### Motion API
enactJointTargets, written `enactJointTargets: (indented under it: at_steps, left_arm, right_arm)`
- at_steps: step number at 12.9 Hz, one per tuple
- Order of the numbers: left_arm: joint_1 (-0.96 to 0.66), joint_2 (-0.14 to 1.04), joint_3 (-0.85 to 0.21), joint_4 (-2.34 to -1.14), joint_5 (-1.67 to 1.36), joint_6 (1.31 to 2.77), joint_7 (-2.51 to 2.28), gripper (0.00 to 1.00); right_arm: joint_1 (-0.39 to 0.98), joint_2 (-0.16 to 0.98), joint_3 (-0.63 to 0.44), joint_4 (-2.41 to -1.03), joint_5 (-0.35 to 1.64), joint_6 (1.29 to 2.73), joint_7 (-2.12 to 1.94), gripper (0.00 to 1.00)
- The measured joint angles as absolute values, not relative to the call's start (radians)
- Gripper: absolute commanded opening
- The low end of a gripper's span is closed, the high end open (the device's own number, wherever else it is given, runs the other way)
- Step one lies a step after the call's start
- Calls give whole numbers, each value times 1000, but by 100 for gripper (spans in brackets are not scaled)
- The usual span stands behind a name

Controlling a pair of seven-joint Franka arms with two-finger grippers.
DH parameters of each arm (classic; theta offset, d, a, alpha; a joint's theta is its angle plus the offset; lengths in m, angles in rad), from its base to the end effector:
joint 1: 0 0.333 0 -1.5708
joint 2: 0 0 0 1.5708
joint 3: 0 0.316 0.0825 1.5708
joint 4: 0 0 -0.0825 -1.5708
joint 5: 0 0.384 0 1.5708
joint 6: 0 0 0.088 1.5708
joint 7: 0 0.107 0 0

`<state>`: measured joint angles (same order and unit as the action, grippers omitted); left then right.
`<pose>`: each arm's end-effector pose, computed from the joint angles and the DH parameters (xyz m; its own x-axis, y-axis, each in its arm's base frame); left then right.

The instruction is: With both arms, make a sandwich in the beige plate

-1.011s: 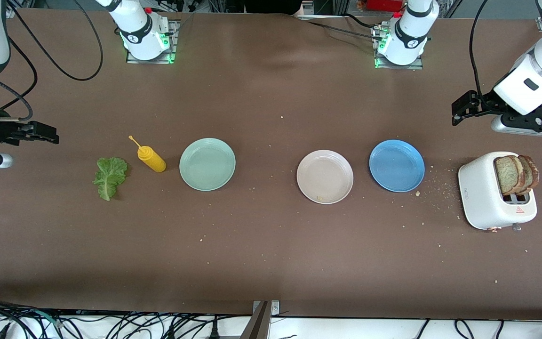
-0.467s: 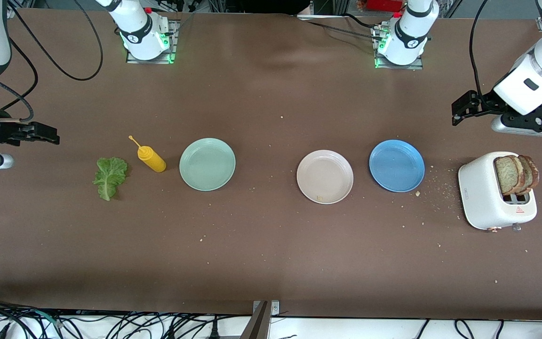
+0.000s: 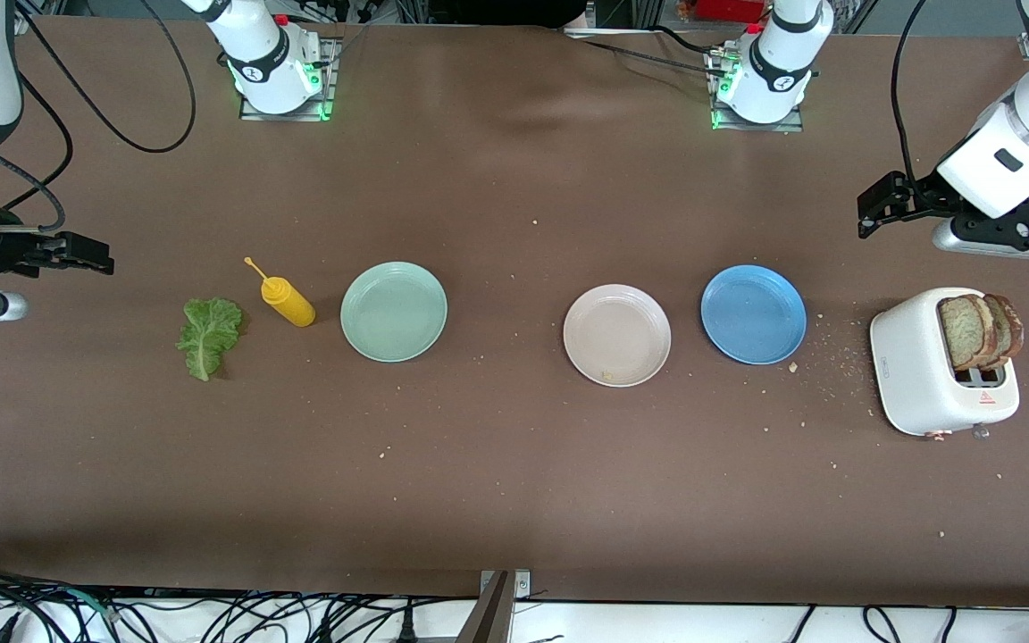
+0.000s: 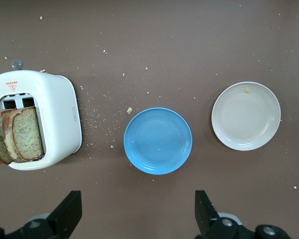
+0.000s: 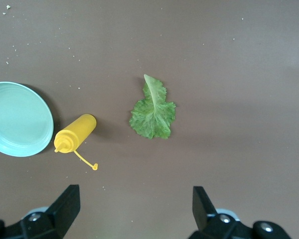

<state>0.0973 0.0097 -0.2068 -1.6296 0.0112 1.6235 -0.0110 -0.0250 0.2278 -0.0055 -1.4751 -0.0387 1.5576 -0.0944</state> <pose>0.5574 -0.0596 0.5959 0.9950 -0.0989 -0.0155 -0.0991 -0.9950 -0.0094 0.6144 -0.0226 0.5349 0.9870 0.0636 -0.1479 0.0681 -0.9973 0.0258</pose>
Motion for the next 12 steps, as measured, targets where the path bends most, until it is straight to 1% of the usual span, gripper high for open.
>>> enactJointTargets:
  at_steps: [12]
  left_arm:
    - [97,10,-207,-1630,11,1623,-11,100]
  right_arm:
    - [-25,228,-5,-1477,-39,1571,-94,100]
